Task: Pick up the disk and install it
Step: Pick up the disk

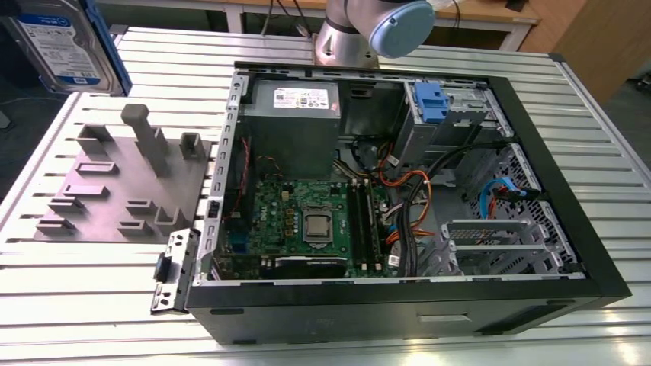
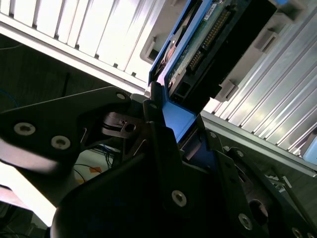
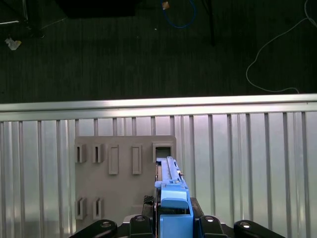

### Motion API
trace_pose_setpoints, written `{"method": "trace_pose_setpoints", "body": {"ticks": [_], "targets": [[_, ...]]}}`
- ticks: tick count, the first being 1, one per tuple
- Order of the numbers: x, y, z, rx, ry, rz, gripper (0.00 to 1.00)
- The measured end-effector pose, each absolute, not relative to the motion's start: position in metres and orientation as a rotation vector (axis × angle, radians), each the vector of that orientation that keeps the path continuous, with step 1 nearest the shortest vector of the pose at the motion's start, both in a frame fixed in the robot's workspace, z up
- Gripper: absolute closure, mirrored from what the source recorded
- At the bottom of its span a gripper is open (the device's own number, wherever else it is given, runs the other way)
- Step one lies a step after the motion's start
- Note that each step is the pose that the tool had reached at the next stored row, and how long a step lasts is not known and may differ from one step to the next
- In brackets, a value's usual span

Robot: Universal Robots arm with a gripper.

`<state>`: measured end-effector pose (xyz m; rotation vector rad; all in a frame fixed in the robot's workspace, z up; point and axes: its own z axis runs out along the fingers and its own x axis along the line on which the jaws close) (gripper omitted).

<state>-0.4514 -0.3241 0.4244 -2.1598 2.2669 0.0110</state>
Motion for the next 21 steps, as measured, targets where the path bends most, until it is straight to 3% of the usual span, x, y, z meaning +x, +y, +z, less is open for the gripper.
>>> {"method": "trace_pose_setpoints", "body": {"ticks": [21], "targets": [[-0.4514,-0.3241,0.4344,-2.160,2.267,0.011,0.64]]}}
